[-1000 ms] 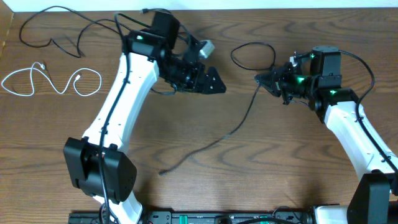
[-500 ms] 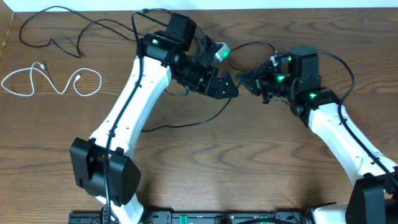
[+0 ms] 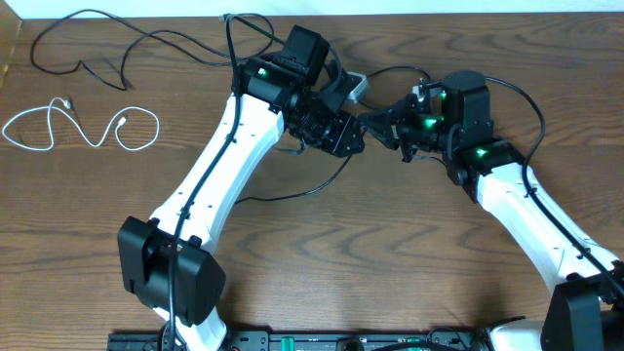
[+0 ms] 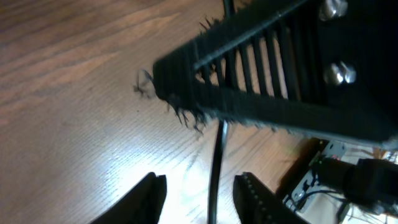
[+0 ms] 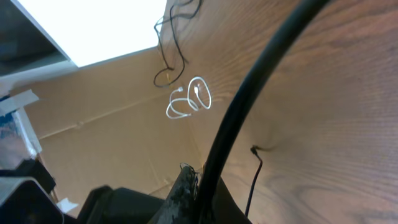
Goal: Untangle cables
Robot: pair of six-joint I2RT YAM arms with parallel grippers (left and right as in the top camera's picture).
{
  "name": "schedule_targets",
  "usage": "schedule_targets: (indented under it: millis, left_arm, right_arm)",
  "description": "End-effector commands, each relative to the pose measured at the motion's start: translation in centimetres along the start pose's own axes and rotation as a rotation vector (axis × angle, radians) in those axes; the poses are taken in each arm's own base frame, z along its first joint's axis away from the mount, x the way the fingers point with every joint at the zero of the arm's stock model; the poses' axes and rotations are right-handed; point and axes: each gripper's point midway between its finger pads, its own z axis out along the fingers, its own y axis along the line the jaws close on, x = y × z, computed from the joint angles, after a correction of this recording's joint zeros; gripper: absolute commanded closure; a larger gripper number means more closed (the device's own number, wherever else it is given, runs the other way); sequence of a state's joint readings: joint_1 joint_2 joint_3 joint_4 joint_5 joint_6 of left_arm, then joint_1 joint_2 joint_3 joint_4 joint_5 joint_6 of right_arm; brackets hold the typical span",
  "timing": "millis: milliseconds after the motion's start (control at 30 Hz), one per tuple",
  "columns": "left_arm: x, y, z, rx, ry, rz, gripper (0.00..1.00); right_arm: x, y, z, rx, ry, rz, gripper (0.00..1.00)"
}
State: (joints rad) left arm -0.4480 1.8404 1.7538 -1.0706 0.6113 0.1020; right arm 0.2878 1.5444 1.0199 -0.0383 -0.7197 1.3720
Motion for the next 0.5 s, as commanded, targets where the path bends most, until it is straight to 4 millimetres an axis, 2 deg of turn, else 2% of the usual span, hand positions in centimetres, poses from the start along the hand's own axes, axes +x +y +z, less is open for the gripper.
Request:
schedule_targets:
  millis: [0, 267, 367, 467]
  left_arm:
    - [-0.2, 0.2, -0.3, -0.026, -0.013, 0.006, 0.67]
    - [-0.3, 0.3, -0.2, -0.025, -0.014, -0.009, 0.71]
    - [-0.3, 0.2, -0.2, -0.021, -0.014, -0.009, 0.76]
    - [-0.3, 0.2, -0.2, -0.021, -0.014, -0.012, 0.85]
  right_arm:
    - [1.1, 0.9, 0.1, -0.022, 0.056, -0.003, 0.99]
    - [2.3, 1.0, 0.4, -0.022, 0.095, -0.002, 0.98]
    - [2.7, 1.0, 0.6, -0.019, 0.104, -0.006, 0.98]
    - [2.8, 1.0, 0.7, -0.019, 0.106, -0.007, 0.99]
